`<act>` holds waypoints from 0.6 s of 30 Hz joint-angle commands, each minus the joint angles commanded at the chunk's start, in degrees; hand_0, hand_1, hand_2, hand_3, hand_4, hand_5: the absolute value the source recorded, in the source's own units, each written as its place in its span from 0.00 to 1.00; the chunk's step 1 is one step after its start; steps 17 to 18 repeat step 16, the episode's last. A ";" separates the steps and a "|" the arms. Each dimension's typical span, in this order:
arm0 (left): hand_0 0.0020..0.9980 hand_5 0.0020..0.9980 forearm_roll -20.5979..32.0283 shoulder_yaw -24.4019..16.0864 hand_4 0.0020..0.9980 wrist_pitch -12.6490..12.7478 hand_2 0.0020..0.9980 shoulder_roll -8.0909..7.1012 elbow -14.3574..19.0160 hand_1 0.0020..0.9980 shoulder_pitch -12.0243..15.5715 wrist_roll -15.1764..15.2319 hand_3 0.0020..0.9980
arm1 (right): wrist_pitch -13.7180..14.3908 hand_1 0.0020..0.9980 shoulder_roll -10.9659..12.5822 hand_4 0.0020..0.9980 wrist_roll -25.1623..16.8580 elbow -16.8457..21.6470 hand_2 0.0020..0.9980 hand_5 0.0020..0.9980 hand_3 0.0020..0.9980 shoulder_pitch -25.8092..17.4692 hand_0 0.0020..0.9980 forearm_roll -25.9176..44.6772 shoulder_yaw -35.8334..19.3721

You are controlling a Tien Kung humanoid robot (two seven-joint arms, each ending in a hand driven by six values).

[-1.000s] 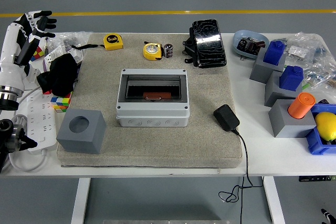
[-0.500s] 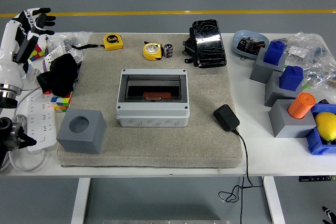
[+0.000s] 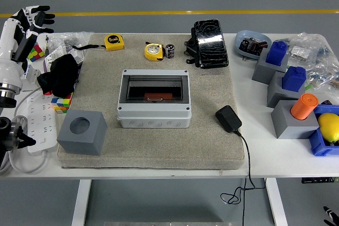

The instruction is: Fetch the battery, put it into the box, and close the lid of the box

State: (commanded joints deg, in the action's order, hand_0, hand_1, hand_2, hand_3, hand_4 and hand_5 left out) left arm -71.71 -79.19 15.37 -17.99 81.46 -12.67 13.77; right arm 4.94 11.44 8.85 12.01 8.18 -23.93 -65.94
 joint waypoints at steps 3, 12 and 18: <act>0.49 0.89 0.01 0.00 1.00 -0.02 0.64 0.00 0.00 0.62 -0.02 0.00 0.68 | -0.08 0.67 0.03 0.97 -0.02 0.04 0.68 0.48 0.56 0.07 0.66 -0.13 -0.04; 0.49 0.89 0.04 0.22 1.00 -0.07 0.64 -0.22 0.02 0.62 -0.15 -0.02 0.68 | 0.08 0.67 0.30 0.97 0.05 0.13 0.68 0.48 0.56 0.16 0.66 -0.07 0.57; 0.49 0.89 0.02 0.37 1.00 -0.09 0.64 -0.25 0.02 0.62 -0.27 -0.05 0.68 | 0.11 0.67 0.45 0.97 0.12 0.16 0.68 0.48 0.56 0.21 0.66 -0.05 0.81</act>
